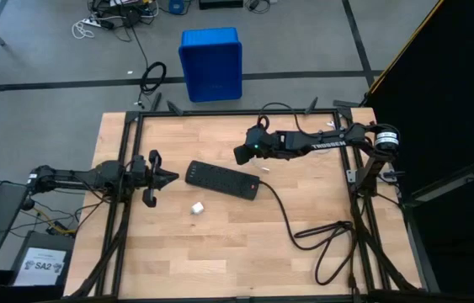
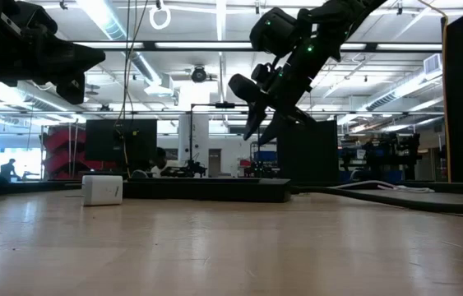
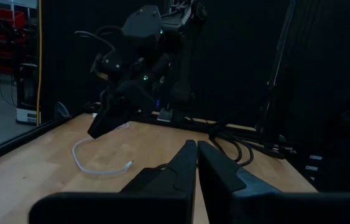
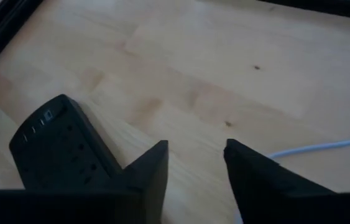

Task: Insert USB
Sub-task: Insert the purple charger cable into the white charger adapter

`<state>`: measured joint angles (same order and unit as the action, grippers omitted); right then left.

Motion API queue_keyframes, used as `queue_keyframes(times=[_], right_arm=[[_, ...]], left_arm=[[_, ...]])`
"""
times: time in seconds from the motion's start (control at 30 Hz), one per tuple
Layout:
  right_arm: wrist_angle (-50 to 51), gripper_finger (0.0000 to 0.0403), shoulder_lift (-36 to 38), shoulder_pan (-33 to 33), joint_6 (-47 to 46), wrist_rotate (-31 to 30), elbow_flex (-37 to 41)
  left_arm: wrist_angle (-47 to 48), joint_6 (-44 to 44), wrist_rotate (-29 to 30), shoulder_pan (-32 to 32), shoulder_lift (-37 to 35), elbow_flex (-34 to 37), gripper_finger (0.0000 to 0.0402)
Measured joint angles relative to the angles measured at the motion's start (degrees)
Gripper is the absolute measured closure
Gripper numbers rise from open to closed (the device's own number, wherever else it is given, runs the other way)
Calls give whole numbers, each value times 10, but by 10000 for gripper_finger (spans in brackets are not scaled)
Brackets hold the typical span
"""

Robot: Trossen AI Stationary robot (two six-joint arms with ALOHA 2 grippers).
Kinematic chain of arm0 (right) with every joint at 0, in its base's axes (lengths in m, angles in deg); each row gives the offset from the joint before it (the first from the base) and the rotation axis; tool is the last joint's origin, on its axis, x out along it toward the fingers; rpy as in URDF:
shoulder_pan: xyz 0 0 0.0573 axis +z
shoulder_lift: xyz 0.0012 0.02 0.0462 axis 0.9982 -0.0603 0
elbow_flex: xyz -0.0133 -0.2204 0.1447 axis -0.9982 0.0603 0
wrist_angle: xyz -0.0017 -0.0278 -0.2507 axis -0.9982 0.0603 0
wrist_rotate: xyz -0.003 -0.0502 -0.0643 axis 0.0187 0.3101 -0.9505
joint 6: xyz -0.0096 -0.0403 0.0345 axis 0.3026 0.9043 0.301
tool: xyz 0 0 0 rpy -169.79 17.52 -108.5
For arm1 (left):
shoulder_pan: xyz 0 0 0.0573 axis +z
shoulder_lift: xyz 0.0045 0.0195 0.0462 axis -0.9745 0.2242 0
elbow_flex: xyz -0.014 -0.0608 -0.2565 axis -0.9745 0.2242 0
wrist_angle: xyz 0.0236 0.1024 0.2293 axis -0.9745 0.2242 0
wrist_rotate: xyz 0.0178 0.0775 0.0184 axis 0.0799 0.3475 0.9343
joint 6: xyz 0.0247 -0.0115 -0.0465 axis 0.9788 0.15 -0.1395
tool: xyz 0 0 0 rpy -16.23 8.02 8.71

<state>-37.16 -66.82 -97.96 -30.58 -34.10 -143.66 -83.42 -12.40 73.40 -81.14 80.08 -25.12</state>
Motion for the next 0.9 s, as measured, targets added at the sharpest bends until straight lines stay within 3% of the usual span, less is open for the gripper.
queue_keyframes(times=[0.17, 0.9], right_arm=[[-1, 234, 0, 0, 0, -4, 0], [0, 239, 0, -1, -8, -6, 0]], left_arm=[[0, 0, 0, 0, 0, 0, 401], [0, 0, 0, 0, 0, 0, 401]])
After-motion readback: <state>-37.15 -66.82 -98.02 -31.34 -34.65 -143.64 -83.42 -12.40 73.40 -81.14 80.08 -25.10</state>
